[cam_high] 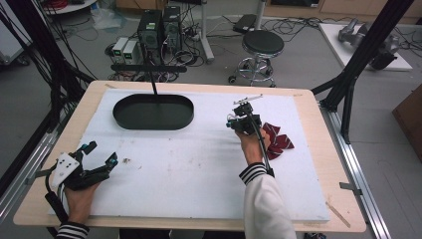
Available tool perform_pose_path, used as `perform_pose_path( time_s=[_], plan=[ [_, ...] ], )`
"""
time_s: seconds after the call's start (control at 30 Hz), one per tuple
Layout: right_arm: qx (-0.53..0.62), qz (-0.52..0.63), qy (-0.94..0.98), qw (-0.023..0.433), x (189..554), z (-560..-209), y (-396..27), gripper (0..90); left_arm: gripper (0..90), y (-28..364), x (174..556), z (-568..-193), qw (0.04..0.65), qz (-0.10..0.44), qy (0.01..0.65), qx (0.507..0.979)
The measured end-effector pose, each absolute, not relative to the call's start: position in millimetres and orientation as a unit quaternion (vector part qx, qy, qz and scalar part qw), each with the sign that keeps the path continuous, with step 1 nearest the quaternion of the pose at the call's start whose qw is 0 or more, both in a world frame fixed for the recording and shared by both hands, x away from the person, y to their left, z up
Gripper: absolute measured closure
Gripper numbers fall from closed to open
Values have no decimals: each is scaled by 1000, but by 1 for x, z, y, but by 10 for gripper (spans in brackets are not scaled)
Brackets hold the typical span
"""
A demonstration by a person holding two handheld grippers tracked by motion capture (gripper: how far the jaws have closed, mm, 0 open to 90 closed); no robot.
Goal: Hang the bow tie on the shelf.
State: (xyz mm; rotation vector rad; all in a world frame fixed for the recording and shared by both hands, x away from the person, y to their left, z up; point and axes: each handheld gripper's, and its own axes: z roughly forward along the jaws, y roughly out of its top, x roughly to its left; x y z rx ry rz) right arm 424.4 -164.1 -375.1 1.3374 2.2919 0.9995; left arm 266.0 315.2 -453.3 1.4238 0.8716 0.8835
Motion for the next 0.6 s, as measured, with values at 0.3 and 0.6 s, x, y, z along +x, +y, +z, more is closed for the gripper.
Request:
perform_pose_path(
  time_s=[0.3,0.6],
  plan=[
    [444,409,778,177,413,-358,-163,869,166,315,266,-453,586,380,373,611],
    [416,468,757,186,408,-343,-164,869,167,315,266,-453,586,380,374,611]
  ],
)
